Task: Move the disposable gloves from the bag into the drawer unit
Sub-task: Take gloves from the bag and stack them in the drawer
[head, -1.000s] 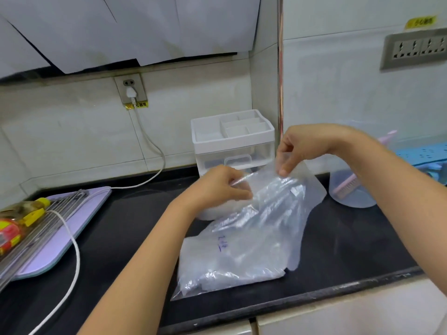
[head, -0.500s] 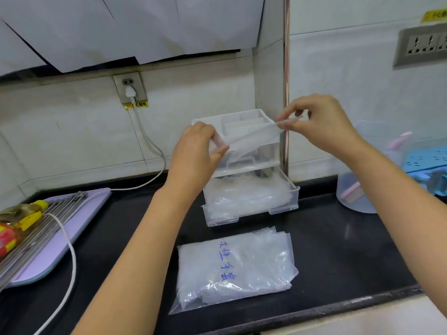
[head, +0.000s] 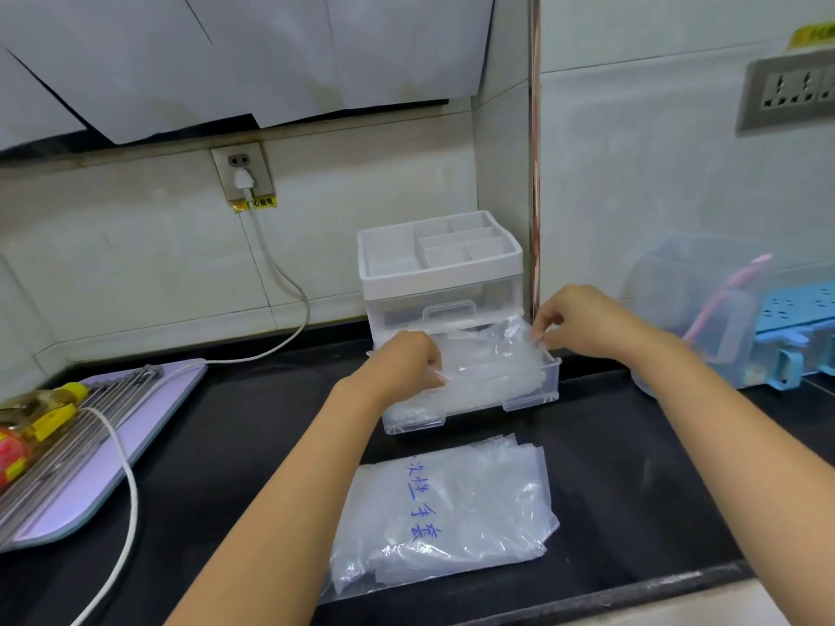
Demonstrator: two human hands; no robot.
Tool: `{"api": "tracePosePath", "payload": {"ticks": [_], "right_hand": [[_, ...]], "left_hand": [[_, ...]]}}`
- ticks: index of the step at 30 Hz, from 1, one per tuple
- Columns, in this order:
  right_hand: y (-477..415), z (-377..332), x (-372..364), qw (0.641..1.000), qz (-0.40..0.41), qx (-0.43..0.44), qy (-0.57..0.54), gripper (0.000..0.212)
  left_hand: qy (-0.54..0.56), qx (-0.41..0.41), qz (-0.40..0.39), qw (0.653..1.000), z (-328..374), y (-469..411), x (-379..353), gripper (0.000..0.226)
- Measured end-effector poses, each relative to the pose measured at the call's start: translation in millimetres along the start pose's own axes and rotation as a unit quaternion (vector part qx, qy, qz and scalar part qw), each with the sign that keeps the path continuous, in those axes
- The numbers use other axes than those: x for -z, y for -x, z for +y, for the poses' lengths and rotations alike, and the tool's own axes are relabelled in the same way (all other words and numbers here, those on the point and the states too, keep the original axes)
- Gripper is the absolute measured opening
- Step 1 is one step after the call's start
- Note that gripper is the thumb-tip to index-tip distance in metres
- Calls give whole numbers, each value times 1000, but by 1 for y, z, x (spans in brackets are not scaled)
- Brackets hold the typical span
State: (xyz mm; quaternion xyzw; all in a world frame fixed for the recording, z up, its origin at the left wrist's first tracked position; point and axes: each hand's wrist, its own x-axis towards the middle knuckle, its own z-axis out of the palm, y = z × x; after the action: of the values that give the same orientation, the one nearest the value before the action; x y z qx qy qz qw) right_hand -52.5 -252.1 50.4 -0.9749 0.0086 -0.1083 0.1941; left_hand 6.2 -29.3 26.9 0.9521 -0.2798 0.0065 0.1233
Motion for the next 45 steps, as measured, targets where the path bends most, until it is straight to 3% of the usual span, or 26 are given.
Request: {"api": "tracePosePath", "payload": {"ticks": [3,5,7,11,15,21,24,25,27,32,37,40,45], "right_hand": [[3,-12,4,999,36,-22,-28,41],[4,-23,3,995,54,1,-88,42],[1,-37,-1,994,-7,33,-107,37],[-17,-52,-22,981,-186,35,-39,40],[-29,-57,-39,956,-290,9,36,38],[-38,-61,-47,948,-260,-38,180,48],[-36,-61,-51,955,-249,-18,160,38],[-36,-61,-52,960,-246,-3,133,37],[-33,-60,-52,965,-247,28,81,43],[-32,-57,-52,940,-319,54,108,46],[-39,-58,-48,921,-370,6,123,59],[-50,-56,-56,915,-368,-30,164,67],[-53,-65,-59,936,-299,-56,179,48]], "left_hand": [[-2,5,-14,1000,-3,-5,-2,21],[-9,3,-31,999,-3,-10,-2,23],[-16,-2,-49,999,-3,-15,-3,19],[-28,-7,-67,997,-1,-20,-5,10],[-30,4,-87,996,-3,-20,-5,22],[-14,18,-111,994,-9,-25,-6,24],[39,41,-145,988,-6,-22,0,59],[78,57,-149,984,-4,-22,1,62],[113,66,-157,979,-3,-26,3,47],[-4,81,-131,988,0,-33,-8,23],[-92,87,-170,977,1,-41,-12,36],[-133,87,-200,967,3,-42,-6,33],[-126,102,-228,960,6,-47,-4,45]]}}
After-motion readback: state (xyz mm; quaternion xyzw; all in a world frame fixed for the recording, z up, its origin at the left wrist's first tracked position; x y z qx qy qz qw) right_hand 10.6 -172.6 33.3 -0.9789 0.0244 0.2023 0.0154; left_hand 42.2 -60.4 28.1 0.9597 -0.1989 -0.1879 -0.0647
